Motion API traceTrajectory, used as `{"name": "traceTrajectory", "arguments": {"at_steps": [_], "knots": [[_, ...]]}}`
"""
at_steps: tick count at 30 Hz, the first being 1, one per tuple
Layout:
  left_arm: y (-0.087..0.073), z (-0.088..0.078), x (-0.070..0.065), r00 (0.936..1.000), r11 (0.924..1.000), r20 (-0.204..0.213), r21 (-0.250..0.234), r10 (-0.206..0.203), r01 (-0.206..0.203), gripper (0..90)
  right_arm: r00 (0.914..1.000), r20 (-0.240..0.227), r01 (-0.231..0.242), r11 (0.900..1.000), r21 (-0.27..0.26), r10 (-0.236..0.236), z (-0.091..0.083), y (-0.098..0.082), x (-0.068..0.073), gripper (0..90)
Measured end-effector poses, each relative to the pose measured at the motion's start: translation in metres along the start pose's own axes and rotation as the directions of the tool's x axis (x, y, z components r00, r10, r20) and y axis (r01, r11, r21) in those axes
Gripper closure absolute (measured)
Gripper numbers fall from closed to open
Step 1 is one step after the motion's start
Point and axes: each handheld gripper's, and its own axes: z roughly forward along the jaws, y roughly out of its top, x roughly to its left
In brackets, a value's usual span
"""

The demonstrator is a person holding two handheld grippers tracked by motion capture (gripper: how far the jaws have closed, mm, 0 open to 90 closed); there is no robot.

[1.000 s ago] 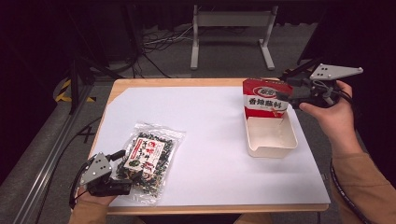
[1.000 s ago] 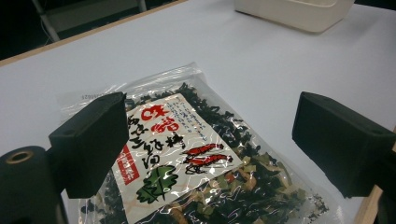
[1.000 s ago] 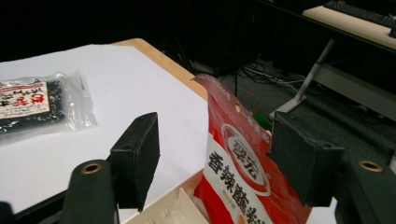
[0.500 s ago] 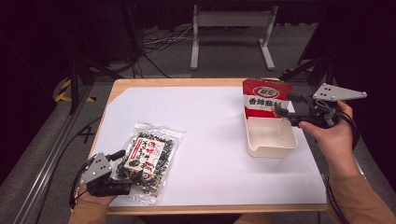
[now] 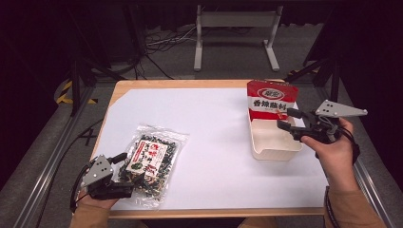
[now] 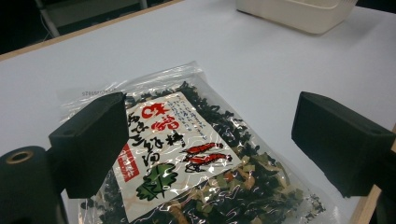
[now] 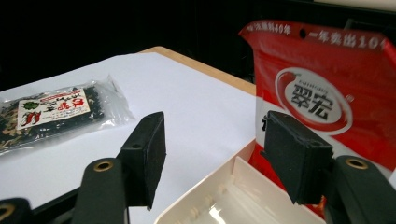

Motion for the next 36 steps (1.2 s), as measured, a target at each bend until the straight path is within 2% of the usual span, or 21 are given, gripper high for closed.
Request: {"name": "traceTrajectory", "arguments": {"at_steps": [5,10,15,16,17,19,24,26,27,29,33,36], "knots": [[0.000,0.001,0.001,1.0000,1.0000,-0.001,0.002,-0.001,0.001,11.6,1.0000,0.002,-0.002,1.000,0.004,0.002,0.002,-0.007,0.002,39.1],[0.007,0.001,0.007,0.9997,0.9998,0.019,0.010,-0.018,0.018,10.4,0.9999,-0.008,-0.012,1.000,0.018,0.012,0.005,-0.017,0.007,39.5],[0.009,0.003,0.015,0.9987,0.9975,0.016,0.052,-0.049,0.048,7.6,0.9997,-0.020,-0.012,0.999,0.044,0.013,0.007,-0.027,0.011,39.5],[0.011,0.005,0.020,0.9972,0.9948,0.027,0.076,-0.070,0.067,6.7,0.9998,-0.017,-0.013,0.999,0.047,0.014,0.007,-0.029,0.011,39.4],[0.012,0.005,0.021,0.9958,0.9933,0.032,0.081,-0.085,0.083,5.5,0.9998,-0.015,-0.011,0.999,0.050,0.011,0.007,-0.030,0.011,39.5],[0.013,0.005,0.023,0.9956,0.9930,0.034,0.083,-0.087,0.084,4.9,0.9997,-0.019,-0.012,0.999,0.051,0.013,0.008,-0.031,0.012,39.5],[0.023,0.006,0.034,0.9958,0.9893,0.008,0.115,-0.091,0.089,4.5,0.9997,-0.024,-0.004,0.998,0.068,0.006,0.012,-0.035,0.014,39.4],[0.027,0.006,0.040,0.9943,0.9837,0.014,0.148,-0.106,0.103,5.2,0.9996,-0.029,-0.003,0.997,0.072,0.005,0.013,-0.036,0.015,39.1],[0.027,0.006,0.040,0.9943,0.9837,0.014,0.148,-0.106,0.103,5.9,0.9996,-0.029,-0.003,0.997,0.072,0.005,0.013,-0.036,0.015,39.1],[0.030,0.005,0.047,0.9948,0.9796,-0.001,0.174,-0.102,0.101,6.1,0.9994,-0.035,0.008,0.997,0.076,-0.006,0.014,-0.036,0.015,38.9],[0.035,0.003,0.061,0.9920,0.9685,-0.042,0.215,-0.119,0.125,6.0,0.9990,-0.043,0.011,0.997,0.072,-0.008,0.012,-0.035,0.016,39.1],[0.037,0.002,0.075,0.9854,0.9531,-0.067,0.251,-0.157,0.169,5.7,0.9988,-0.047,0.011,0.997,0.074,-0.007,0.013,-0.035,0.016,39.1]]}}
